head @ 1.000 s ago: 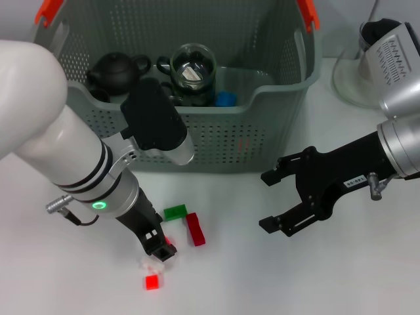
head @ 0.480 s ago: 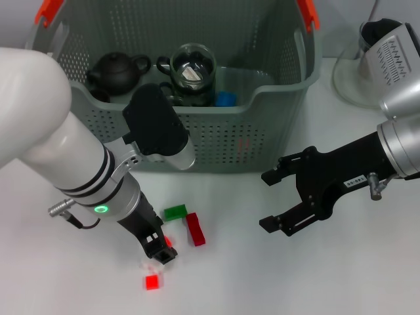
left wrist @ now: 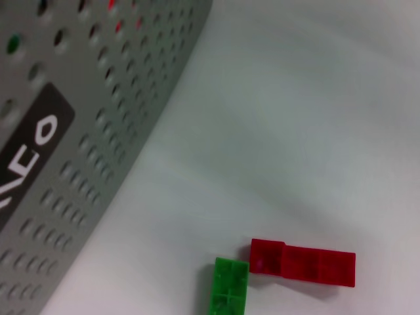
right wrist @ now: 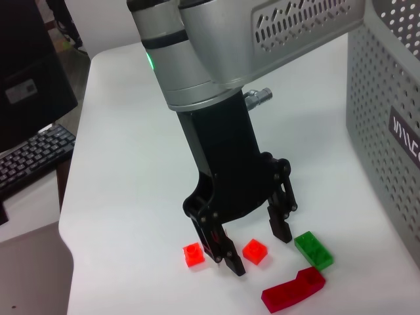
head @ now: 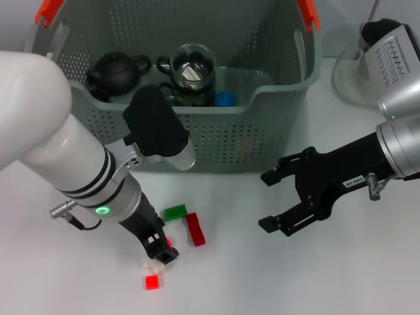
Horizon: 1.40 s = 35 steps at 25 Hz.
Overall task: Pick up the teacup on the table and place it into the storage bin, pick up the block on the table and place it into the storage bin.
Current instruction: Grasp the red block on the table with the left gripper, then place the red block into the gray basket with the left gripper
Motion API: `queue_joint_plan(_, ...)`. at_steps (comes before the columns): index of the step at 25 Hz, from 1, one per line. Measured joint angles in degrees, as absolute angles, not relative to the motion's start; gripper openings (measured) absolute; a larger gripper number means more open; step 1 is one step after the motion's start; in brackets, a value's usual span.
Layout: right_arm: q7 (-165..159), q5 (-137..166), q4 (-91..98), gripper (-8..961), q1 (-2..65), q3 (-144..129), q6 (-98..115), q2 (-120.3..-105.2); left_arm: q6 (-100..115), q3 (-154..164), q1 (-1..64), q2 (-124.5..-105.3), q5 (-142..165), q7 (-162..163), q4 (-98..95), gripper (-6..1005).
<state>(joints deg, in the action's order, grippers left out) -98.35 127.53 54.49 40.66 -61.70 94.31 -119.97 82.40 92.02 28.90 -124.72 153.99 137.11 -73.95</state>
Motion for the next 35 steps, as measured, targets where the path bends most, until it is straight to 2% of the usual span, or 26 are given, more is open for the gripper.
queue_joint_plan(7,-98.3,127.5,54.5,944,40.7,-61.7,94.3,-119.97,82.1,93.0,29.0,-124.72,154.0,137.1,-73.9,622)
queue_joint_plan(10,-98.3,127.5,54.5,944,40.7,-61.7,94.3,-119.97,82.0,93.4,28.9,-124.72,153.9,137.1,-74.2,429)
queue_joint_plan(15,-98.3,127.5,54.5,944,40.6,-61.6,94.3,-119.97,82.5,93.5,29.0,-124.72,153.9,137.0,-74.3,227)
queue_joint_plan(20,-98.3,127.5,54.5,944,40.6,-61.6,94.3,-119.97,82.8,93.1,29.0,-124.67,153.8,137.0,-74.9,179)
queue_joint_plan(27,-98.4,127.5,54.5,945,40.6,-61.1,94.3,-119.90,86.7,89.4,28.9,-124.47,153.2,137.0,-79.0,194)
queue_joint_plan(35,-98.9,127.9,54.5,944,40.2,-60.8,95.4,-119.42,99.8,70.2,30.3,-124.20,139.3,134.6,-87.1,212)
